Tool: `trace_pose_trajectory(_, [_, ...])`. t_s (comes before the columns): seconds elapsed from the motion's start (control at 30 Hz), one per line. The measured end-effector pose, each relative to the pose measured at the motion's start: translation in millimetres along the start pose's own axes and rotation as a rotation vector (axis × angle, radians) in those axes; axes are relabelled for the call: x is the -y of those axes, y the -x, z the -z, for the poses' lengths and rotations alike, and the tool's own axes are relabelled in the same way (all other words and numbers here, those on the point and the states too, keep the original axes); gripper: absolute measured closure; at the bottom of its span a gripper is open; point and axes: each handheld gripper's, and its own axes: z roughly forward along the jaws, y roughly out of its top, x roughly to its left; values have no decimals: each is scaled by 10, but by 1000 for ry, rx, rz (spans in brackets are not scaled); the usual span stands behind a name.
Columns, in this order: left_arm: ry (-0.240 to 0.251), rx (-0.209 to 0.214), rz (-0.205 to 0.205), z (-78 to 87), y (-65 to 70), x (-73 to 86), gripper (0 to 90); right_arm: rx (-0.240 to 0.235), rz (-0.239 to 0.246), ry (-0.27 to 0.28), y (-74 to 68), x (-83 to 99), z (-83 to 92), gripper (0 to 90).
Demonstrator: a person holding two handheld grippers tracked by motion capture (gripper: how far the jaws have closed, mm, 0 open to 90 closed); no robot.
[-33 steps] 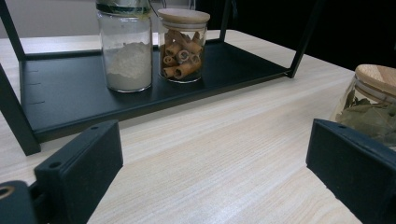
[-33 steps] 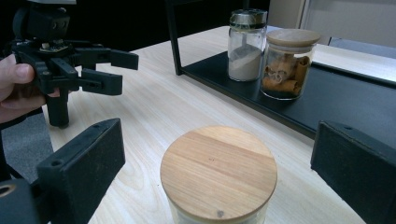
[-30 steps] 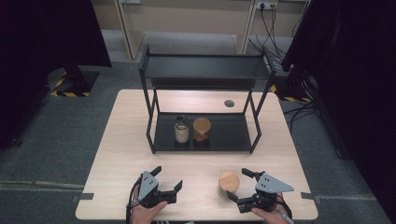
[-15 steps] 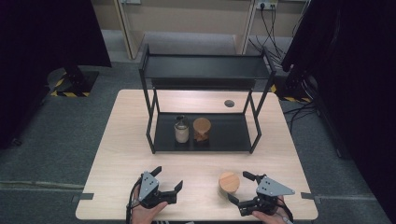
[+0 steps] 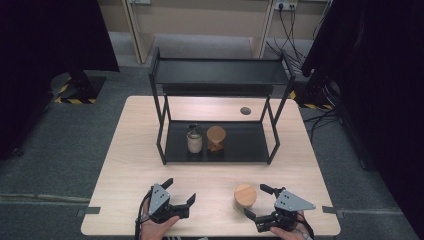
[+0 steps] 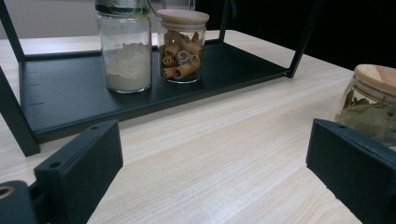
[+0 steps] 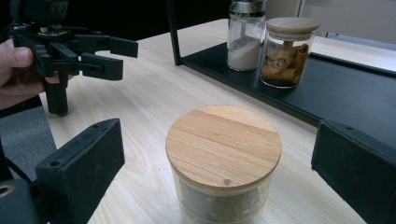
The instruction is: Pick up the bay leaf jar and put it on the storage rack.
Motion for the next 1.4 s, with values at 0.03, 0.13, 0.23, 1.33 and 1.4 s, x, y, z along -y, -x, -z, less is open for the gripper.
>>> trace_pose_trajectory(0.03, [0,0,0,1,-1,0,28,2,0,-4,-3,2,-4,29])
trace_pose_trajectory(0.13, [-2,-1,1,0,2,2,29,4,1,-10,-7,4,-14,29])
trace_pose_trajectory(0.23, [-1,0,-3,2,4,2,29,9,12,-19,-25,0,-29,29])
trace_pose_trajectory(1.33, [-2,1,-14,8,18,6,29,46,35,-105,-94,12,-369,207])
trace_pose_trajectory(1.4, [-3,2,-15,7,19,5,29,56,39,-108,-97,10,-373,253])
